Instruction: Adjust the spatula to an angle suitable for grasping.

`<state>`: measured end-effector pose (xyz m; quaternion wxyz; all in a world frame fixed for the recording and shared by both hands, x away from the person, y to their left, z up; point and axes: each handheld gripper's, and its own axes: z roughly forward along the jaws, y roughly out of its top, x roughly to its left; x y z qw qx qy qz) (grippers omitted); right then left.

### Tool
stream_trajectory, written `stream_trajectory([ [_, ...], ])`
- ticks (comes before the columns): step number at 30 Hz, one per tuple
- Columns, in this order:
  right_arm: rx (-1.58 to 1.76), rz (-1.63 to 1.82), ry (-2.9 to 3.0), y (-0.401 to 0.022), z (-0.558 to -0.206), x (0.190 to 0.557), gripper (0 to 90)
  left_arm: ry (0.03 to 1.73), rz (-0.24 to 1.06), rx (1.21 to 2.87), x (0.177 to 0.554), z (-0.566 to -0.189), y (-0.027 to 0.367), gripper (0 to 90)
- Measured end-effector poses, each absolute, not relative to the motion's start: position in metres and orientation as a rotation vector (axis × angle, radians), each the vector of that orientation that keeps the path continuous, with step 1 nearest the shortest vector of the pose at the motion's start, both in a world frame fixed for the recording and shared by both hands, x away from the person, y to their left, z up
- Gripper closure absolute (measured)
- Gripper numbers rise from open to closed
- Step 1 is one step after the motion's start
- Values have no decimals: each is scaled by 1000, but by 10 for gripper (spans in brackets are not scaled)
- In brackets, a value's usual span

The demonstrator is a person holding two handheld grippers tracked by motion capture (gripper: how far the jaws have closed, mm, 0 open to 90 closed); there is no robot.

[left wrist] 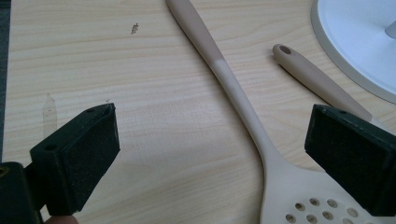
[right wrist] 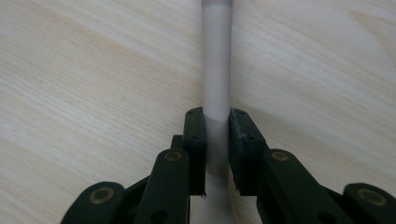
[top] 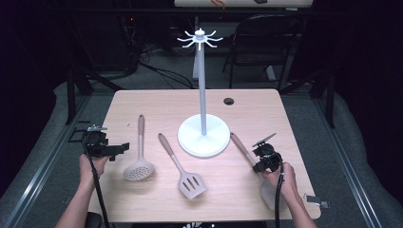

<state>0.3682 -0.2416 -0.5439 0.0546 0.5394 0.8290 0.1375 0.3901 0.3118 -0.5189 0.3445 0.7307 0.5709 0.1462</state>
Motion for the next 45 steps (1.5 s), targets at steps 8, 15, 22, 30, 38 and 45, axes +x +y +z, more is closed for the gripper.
stream_trajectory([
  [8,1619,552,2454,-245,-529,365,788,1490,393,1888,389,-516,310,31],
  [15,1483,640,2432,-236,-515,357,787,1515,409,1915,389,-518,309,6],
  [22,1413,683,2426,-228,-508,352,787,1470,418,1930,386,-514,303,6],
  [30,1294,732,2447,-210,-499,343,787,1414,398,1916,384,-511,298,3],
  [38,1241,757,2444,-200,-495,338,787,1338,368,1904,381,-502,286,3],
  [45,1166,753,2452,-187,-492,335,787,1317,359,1944,381,-503,274,2],
])
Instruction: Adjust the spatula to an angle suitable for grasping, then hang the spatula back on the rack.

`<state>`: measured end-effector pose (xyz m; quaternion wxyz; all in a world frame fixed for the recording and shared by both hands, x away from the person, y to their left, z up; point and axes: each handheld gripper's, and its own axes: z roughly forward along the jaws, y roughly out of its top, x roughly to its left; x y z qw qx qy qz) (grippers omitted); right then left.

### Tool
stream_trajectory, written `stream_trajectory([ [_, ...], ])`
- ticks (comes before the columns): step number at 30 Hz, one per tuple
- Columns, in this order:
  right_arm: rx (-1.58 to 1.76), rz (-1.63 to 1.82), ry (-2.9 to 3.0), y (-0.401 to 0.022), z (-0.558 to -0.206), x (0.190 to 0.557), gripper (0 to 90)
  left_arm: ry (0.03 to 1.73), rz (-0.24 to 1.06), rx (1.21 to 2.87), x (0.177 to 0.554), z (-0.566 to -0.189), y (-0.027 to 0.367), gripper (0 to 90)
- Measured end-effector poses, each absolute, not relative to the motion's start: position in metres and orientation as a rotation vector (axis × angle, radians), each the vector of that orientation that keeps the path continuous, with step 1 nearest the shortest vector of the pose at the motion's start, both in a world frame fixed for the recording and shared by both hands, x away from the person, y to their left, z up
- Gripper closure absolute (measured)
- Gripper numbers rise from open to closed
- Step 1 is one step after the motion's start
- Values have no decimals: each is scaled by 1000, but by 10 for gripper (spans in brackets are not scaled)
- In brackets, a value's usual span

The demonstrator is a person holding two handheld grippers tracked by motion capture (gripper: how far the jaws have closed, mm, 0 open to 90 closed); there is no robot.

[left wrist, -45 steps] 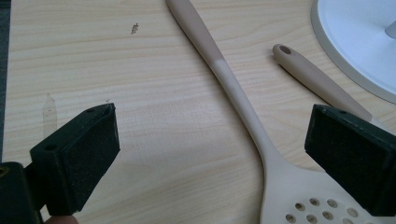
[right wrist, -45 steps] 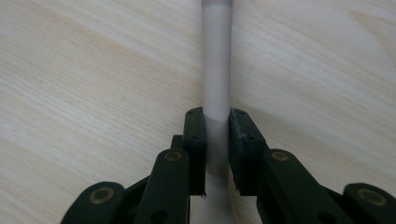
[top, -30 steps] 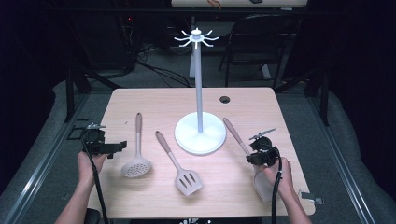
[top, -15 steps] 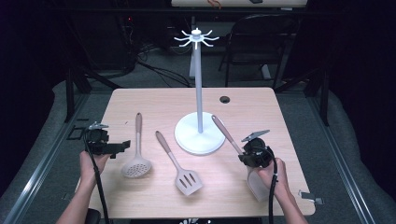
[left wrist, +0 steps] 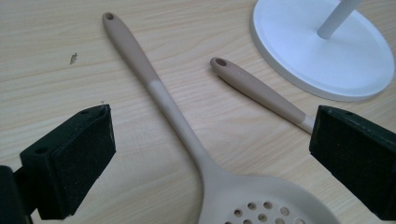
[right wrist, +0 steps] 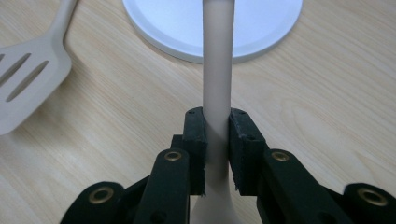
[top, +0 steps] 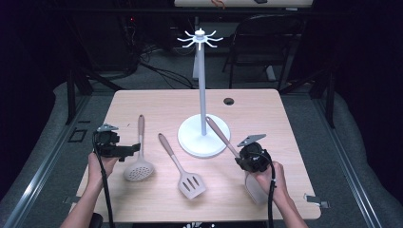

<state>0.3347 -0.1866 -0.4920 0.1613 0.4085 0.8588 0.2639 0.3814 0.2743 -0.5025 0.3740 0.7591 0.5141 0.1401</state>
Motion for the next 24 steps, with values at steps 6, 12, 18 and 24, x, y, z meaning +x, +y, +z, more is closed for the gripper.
stream_trajectory([
  [6,1100,774,2468,-172,-488,331,787,1242,324,1947,379,-498,265,3],
  [12,1056,788,2480,-159,-488,329,787,1181,274,1944,374,-494,253,2],
  [18,1019,801,2488,-149,-487,327,787,1118,236,1935,371,-490,234,2],
  [24,992,829,2486,-142,-487,327,787,1018,145,1885,369,-483,209,1],
])
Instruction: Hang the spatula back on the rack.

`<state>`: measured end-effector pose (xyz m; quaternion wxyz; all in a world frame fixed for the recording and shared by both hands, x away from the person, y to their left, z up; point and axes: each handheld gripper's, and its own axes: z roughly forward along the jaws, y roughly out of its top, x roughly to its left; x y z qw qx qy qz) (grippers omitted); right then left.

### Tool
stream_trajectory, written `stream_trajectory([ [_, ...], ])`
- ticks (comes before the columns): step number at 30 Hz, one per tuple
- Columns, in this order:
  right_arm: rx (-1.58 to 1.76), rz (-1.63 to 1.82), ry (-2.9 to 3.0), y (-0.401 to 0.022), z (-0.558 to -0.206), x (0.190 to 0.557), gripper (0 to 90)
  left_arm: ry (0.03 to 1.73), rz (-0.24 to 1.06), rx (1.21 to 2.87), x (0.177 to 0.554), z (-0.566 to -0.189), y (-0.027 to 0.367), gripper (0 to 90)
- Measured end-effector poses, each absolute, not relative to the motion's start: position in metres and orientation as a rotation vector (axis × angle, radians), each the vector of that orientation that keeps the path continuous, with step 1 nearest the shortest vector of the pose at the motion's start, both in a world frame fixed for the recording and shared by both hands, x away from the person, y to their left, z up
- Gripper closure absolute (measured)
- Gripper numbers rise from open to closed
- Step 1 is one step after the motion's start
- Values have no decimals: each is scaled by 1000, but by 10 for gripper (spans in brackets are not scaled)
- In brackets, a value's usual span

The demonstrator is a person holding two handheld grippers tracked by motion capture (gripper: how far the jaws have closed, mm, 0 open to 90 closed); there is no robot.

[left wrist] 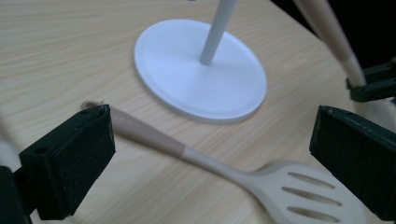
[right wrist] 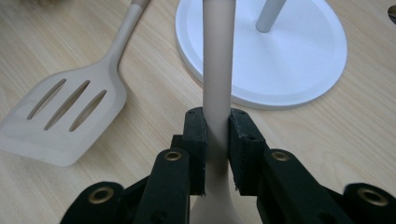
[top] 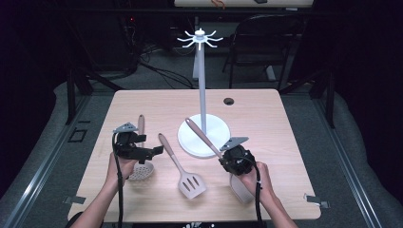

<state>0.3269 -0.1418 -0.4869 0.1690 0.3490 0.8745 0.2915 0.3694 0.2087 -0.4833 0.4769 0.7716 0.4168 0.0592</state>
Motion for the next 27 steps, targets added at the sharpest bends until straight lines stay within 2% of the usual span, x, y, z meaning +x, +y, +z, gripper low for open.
stream_trajectory([
  [9,991,853,2452,-143,-483,326,786,940,71,1860,372,-480,178,0],
  [22,981,885,2422,-145,-476,323,786,829,-27,1877,377,-478,104,3],
  [26,993,897,2406,-147,-476,324,785,804,-86,1867,380,-478,89,84],
  [27,992,902,2410,-148,-476,324,785,793,-116,1848,382,-478,79,128],
])
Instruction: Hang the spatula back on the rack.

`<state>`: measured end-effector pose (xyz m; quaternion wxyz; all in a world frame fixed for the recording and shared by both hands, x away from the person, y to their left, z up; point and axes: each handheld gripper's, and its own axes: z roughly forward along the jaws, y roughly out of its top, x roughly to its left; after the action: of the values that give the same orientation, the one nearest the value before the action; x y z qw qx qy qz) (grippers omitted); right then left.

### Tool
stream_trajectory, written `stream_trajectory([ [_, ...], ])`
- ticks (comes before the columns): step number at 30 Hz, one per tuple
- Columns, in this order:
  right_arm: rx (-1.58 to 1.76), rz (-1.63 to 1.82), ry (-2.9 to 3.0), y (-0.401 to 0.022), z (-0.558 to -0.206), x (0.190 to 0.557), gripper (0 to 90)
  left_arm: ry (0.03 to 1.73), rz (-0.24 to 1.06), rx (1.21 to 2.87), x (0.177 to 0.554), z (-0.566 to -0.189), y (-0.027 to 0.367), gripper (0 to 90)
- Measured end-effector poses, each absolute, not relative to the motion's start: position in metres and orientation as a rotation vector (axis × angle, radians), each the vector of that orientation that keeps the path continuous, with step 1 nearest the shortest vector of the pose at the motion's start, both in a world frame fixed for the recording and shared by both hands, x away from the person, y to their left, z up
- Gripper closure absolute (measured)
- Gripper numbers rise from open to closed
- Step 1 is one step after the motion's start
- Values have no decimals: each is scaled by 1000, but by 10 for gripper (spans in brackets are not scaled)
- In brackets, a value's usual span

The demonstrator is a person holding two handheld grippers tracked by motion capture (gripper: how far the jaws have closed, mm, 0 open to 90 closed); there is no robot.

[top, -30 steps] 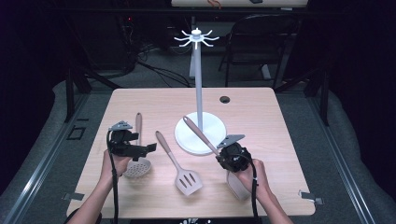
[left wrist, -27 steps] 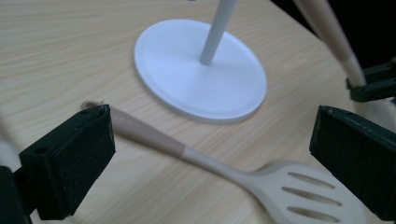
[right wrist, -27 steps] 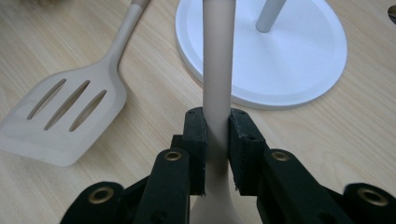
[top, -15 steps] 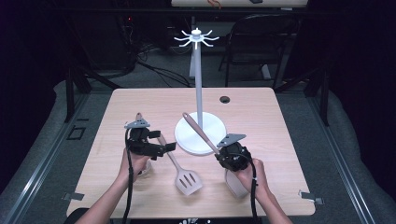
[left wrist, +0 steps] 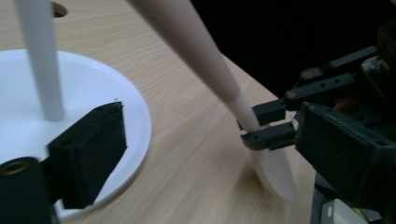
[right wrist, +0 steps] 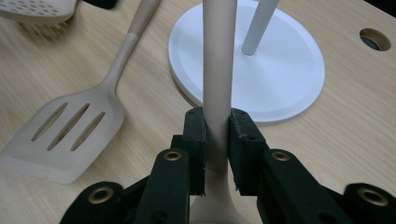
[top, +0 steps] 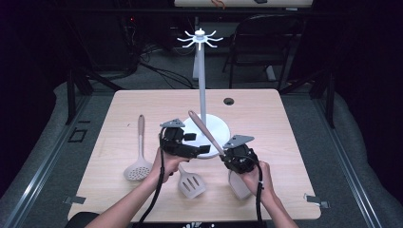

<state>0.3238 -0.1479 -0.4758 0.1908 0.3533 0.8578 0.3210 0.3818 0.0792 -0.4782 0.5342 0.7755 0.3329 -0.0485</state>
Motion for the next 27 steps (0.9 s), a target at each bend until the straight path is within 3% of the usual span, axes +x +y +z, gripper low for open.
stream_trajectory([
  [2,1002,917,2395,-148,-476,323,786,792,-143,1836,383,-478,70,159],
  [9,1003,932,2377,-150,-475,323,785,804,-126,1807,383,-475,50,469],
  [12,1002,930,2371,-151,-475,323,785,803,-114,1798,384,-475,47,525],
  [16,1039,947,2330,-156,-473,324,785,791,-92,1790,383,-475,42,669],
  [27,1056,1017,2230,-164,-468,322,780,694,-76,1763,378,-453,27,768],
])
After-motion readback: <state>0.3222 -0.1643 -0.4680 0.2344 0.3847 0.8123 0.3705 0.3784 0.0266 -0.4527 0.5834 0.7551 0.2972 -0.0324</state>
